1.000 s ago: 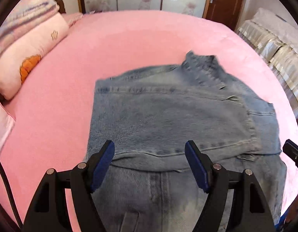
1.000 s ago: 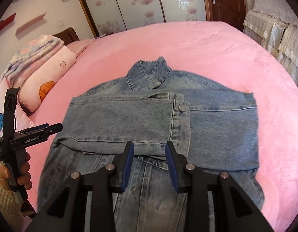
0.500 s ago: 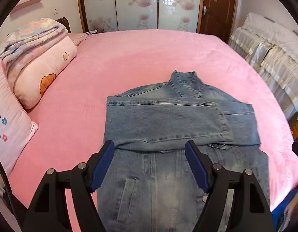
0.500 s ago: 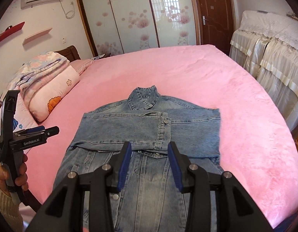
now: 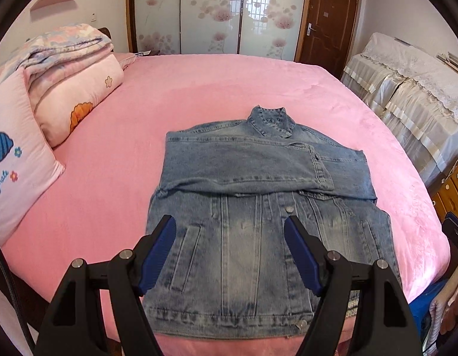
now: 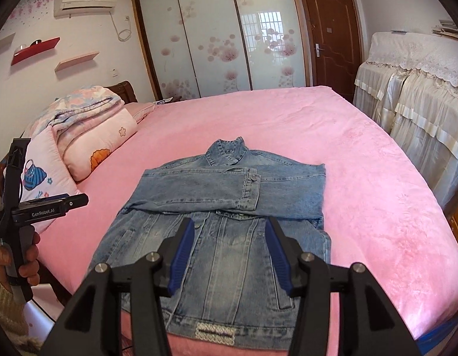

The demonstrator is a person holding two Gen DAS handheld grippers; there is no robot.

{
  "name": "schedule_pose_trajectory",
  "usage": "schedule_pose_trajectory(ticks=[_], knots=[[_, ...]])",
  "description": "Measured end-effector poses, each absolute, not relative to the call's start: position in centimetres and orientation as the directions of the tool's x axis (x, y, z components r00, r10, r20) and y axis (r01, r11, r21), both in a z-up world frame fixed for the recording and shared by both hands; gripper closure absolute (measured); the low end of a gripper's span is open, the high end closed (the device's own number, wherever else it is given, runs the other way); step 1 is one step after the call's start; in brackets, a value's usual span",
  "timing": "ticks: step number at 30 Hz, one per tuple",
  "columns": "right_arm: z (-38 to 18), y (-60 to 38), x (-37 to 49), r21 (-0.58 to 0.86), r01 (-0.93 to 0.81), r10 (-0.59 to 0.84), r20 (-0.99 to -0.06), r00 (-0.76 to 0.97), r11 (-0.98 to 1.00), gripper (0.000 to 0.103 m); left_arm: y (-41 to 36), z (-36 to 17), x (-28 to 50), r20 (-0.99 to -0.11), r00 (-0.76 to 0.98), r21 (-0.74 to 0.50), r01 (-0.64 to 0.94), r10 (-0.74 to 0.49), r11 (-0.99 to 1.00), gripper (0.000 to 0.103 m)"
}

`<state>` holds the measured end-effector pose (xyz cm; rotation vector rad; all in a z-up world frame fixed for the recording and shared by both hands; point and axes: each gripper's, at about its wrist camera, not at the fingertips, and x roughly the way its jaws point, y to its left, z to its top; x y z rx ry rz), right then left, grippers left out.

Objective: Fold large clothes
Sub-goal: 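Move both tools back over the jacket hem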

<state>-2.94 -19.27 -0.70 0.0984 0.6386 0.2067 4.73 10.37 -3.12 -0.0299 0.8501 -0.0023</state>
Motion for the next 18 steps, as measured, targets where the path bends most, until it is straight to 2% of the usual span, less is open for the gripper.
schedule_pose_trajectory(ticks=[5, 10, 18], knots=[[-2.1, -19.6, -5.0, 0.105, -0.169, 0.198, -0.581, 0.789, 0.98, 0.053, 10.7, -5.0, 2.2, -0.754, 0.656, -0.058, -0.008, -0.039, 0.998, 0.029], [-4.5, -20.3, -6.3, 0.062, -0.165, 0.167, -0.624, 0.763, 0.984, 0.053, 11.7, -7.0, 0.4, -0.769, 0.639, -0.03, -0.009, -0.017, 1.0, 0.029], [-10.8, -23.7, -6.1, 0.09, -0.071, 0.114, -0.743, 0.659, 0.993, 0.053, 17.4, -14.9, -0.4, -0.873, 0.487, -0.025, -0.121, 0.037, 0.992, 0.029]])
